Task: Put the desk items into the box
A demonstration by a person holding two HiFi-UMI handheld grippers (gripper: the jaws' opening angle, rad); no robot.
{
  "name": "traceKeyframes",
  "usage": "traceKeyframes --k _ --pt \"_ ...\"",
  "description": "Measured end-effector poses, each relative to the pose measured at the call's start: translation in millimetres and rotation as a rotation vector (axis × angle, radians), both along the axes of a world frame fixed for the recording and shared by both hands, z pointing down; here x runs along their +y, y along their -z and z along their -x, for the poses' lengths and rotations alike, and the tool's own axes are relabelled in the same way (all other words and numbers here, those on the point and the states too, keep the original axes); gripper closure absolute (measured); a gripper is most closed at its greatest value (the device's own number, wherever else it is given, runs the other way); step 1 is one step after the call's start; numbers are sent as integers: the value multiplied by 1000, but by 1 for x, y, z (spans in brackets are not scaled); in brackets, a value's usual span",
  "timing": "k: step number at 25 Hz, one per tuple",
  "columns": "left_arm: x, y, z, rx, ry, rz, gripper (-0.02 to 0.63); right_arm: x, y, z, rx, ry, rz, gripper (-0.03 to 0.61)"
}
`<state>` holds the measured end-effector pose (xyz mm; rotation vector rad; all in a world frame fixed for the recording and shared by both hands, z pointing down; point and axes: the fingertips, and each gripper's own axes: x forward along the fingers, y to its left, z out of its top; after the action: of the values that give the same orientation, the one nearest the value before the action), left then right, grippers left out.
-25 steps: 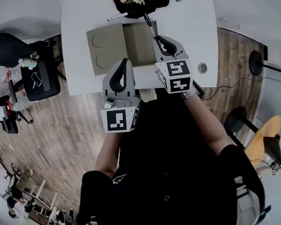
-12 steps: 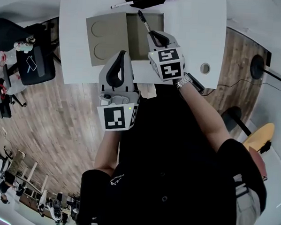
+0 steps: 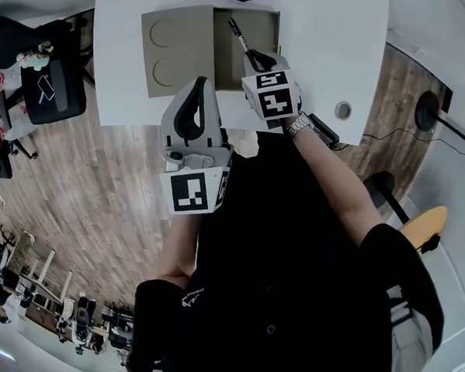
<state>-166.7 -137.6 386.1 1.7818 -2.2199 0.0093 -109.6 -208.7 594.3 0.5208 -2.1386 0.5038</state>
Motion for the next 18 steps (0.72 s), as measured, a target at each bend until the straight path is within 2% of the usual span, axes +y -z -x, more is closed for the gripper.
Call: traceKeyframes --k 4,18 --pt "1 -5 2 -5 17 14 606 4 -20 -3 41 2 41 540" --pt "14 -17 12 11 79 46 606 12 -55 -1 131 61 69 540"
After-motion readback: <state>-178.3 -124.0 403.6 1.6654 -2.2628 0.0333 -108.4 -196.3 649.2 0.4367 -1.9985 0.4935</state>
